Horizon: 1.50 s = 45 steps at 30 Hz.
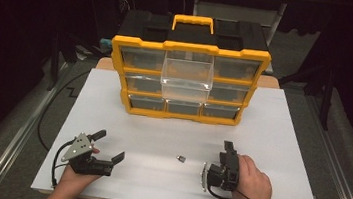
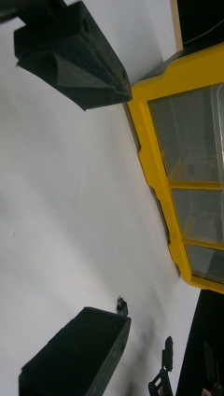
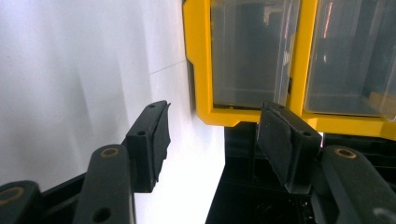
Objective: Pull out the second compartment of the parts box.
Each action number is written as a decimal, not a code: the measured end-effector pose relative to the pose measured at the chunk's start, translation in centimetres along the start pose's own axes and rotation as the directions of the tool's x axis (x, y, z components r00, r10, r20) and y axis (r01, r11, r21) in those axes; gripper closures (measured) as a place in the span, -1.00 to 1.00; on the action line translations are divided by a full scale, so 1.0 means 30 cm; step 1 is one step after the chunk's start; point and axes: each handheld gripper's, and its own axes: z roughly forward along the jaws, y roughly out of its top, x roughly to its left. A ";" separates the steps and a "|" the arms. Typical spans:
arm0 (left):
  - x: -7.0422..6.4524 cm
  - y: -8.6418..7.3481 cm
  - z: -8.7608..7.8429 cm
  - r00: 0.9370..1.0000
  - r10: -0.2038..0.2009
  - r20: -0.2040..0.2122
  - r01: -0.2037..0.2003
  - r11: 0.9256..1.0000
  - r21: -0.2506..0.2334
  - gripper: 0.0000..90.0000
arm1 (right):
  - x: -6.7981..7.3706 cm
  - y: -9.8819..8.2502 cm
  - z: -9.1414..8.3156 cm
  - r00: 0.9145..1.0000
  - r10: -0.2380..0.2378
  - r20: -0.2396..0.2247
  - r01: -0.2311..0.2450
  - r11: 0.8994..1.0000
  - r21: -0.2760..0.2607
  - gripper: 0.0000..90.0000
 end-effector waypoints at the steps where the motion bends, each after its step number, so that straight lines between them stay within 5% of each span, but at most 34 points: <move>1: 0.000 0.000 0.000 1.000 0.000 0.000 0.000 1.000 0.001 -0.99 | -0.001 0.000 -0.001 1.000 0.002 -0.003 -0.002 1.000 -0.002 -0.06; 15: 0.005 -0.001 -0.002 1.000 -0.006 0.006 0.006 1.000 0.000 -0.99 | -0.032 -0.014 -0.021 0.999 0.006 -0.043 -0.006 1.000 -0.003 -0.37; 32: 0.010 0.002 -0.005 1.000 -0.027 0.011 0.027 1.000 -0.007 -0.99 | -0.036 -0.013 -0.030 0.999 0.009 -0.034 -0.009 1.000 -0.007 -0.93; 42: 0.009 0.006 -0.006 1.000 -0.028 0.001 0.028 0.999 -0.020 -0.99 | -0.043 -0.011 -0.036 0.999 0.049 -0.023 -0.049 0.998 -0.040 -1.00; 45: 0.011 0.006 -0.006 1.000 -0.025 0.000 0.025 1.000 -0.017 -0.99 | -0.052 -0.016 -0.039 0.993 0.106 -0.047 -0.108 0.993 -0.041 -1.00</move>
